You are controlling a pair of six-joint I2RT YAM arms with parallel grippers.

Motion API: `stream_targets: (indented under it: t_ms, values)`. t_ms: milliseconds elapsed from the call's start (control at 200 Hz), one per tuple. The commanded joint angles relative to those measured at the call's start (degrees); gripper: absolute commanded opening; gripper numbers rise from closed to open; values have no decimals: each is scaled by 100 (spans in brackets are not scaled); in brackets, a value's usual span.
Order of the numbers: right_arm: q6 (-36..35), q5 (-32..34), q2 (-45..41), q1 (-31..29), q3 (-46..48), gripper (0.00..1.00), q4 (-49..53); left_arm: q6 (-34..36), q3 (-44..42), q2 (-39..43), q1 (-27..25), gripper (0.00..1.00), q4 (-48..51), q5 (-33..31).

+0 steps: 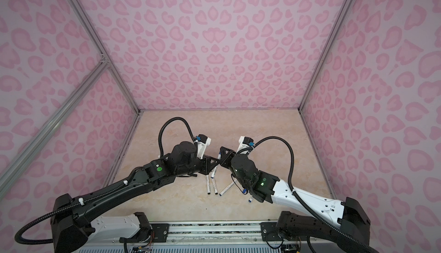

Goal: Insert the pens into the pen caps
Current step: 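Press the blue cap fully onto the white marker held by the left gripper, then open the right gripper off the cap while the left carries the capped marker away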

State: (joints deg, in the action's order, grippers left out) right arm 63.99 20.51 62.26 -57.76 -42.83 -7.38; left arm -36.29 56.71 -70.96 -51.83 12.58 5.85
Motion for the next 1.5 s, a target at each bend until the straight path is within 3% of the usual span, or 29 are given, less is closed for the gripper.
stream_targets:
  t_ms: [0, 205, 260, 365, 440, 735, 910, 1145, 1495]
  values:
    - [117, -1017, 10, -165, 0, 0, -414, -211, 82, -66, 112, 3, -400, -1707]
    - [-46, -955, -29, -192, 26, 2, -498, -285, 70, -138, 147, 3, -405, -1578]
    - [-89, -825, -112, -198, 63, 13, -481, -300, 47, -138, 147, 3, -402, -1599]
    - [-95, -389, -338, -174, 76, 55, -173, -324, 20, -155, 160, 3, -340, -1642]
    - [-103, -170, -570, -141, 72, 67, 147, -360, -8, -173, 179, 3, -286, -1666]
    - [-143, 368, -1378, 8, 361, 68, 838, -488, -122, -165, 363, 3, 47, -1875]
    - [-242, 113, -1361, 333, 349, 68, 1191, -768, -177, -351, 1234, 3, 734, -1835]
    - [-581, -273, -976, 640, 170, 68, 1724, -724, -490, -814, 2219, 3, 940, -1893]
    - [-764, -283, -943, 781, 297, 65, 1937, -766, -320, -1724, 2352, 3, 1251, -2166]
